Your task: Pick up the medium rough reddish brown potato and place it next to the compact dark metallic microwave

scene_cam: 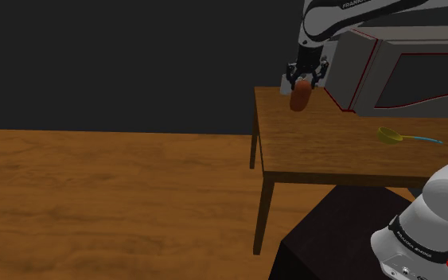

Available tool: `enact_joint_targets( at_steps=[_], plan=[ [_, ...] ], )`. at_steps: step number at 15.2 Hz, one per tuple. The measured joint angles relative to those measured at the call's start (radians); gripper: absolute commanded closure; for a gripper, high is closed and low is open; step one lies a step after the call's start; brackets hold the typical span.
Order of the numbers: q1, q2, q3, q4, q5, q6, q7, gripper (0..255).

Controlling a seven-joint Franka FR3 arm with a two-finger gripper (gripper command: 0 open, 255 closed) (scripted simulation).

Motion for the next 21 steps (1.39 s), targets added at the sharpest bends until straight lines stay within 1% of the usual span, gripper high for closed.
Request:
enact_joint_targets(
  at_steps=[11, 21],
  plan=[
    [0.001, -0.009, 0.001, 0.138, 0.007, -0.145, -0.017, 255],
    [0.001, 0.004, 0.002, 0.286, 0.009, -0.280, -0.030, 255]
  ],
)
